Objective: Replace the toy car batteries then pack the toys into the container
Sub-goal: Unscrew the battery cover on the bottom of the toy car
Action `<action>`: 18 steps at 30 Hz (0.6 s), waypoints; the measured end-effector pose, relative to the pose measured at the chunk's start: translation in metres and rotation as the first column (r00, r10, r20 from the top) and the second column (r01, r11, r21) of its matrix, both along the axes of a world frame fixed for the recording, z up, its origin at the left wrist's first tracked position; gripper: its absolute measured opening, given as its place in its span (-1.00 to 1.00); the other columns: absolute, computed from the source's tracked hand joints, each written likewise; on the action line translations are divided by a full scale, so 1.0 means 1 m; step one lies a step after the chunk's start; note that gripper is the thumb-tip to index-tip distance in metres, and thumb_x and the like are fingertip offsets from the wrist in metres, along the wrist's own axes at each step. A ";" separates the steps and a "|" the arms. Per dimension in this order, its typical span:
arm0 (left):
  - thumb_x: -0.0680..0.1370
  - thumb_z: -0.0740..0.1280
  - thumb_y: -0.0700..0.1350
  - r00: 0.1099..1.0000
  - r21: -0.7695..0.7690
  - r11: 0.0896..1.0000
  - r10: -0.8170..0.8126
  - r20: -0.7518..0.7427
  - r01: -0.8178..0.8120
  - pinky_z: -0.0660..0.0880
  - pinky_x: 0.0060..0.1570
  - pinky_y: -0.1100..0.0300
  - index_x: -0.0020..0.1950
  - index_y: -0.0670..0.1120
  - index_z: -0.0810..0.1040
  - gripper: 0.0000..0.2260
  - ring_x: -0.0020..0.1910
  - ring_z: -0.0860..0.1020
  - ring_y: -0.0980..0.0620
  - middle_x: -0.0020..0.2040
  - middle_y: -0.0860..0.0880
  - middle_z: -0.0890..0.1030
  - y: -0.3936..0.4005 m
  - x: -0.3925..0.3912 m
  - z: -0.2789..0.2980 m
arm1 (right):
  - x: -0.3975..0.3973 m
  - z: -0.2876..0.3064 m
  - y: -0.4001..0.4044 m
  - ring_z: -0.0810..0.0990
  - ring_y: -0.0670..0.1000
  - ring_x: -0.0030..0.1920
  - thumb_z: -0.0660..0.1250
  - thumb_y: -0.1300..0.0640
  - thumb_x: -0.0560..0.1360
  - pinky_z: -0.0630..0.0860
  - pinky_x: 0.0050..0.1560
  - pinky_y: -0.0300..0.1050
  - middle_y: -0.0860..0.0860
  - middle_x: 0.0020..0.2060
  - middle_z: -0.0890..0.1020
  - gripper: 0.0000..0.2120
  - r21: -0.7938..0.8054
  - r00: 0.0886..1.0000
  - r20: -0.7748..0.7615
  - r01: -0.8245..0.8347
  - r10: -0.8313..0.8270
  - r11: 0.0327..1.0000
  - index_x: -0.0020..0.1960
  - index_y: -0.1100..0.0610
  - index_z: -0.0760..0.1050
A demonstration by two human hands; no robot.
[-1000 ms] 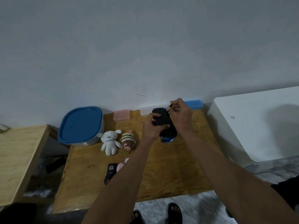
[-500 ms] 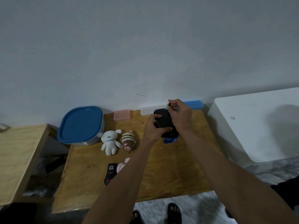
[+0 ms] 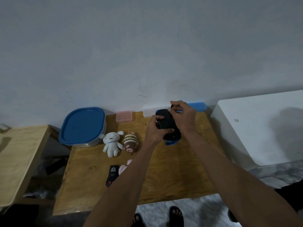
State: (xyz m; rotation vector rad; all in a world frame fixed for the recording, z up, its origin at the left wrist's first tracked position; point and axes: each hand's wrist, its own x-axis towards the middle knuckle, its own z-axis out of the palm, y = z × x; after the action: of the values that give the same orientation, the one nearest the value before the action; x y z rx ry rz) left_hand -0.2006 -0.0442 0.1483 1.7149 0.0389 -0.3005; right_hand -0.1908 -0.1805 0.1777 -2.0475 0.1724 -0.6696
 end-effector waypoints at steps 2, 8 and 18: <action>0.33 0.63 -0.21 1.000 0.009 1.000 0.005 0.001 -0.005 0.68 -0.07 0.07 0.21 0.02 0.44 -0.44 0.14 0.60 -0.08 0.21 -0.10 0.58 -0.001 0.001 0.001 | 0.001 0.000 -0.002 0.62 -0.15 -0.17 0.53 0.23 0.44 0.61 -0.11 -0.31 -0.05 -0.15 0.67 -0.80 0.017 1.000 -0.006 0.022 -0.022 1.000 0.05 0.16 0.66; 0.33 0.63 -0.22 1.000 0.006 1.000 -0.009 -0.009 0.009 0.67 -0.02 0.04 0.22 -0.01 0.44 -0.43 0.14 0.60 -0.09 0.21 -0.10 0.58 -0.002 0.000 0.003 | -0.002 0.002 -0.003 0.66 -0.19 -0.16 0.48 0.29 0.46 0.63 -0.04 -0.31 -0.07 -0.17 0.68 -0.76 0.048 1.000 0.006 0.023 -0.023 0.999 0.12 0.15 0.62; 0.32 0.63 -0.23 1.000 0.014 1.000 -0.016 0.015 0.016 0.65 -0.12 0.19 0.24 -0.02 0.43 -0.41 0.14 0.60 -0.08 0.20 -0.11 0.57 -0.008 -0.002 0.000 | -0.002 -0.002 -0.002 0.66 -0.11 -0.16 0.50 0.26 0.46 0.62 -0.08 -0.31 -0.02 -0.19 0.68 -0.86 0.025 0.998 0.028 0.055 -0.056 0.998 0.02 0.20 0.65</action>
State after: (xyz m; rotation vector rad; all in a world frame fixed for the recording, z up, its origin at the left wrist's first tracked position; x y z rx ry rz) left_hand -0.2022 -0.0520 0.1483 1.7315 0.0162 -0.2993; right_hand -0.1924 -0.1828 0.1759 -2.0148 0.2204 -0.7268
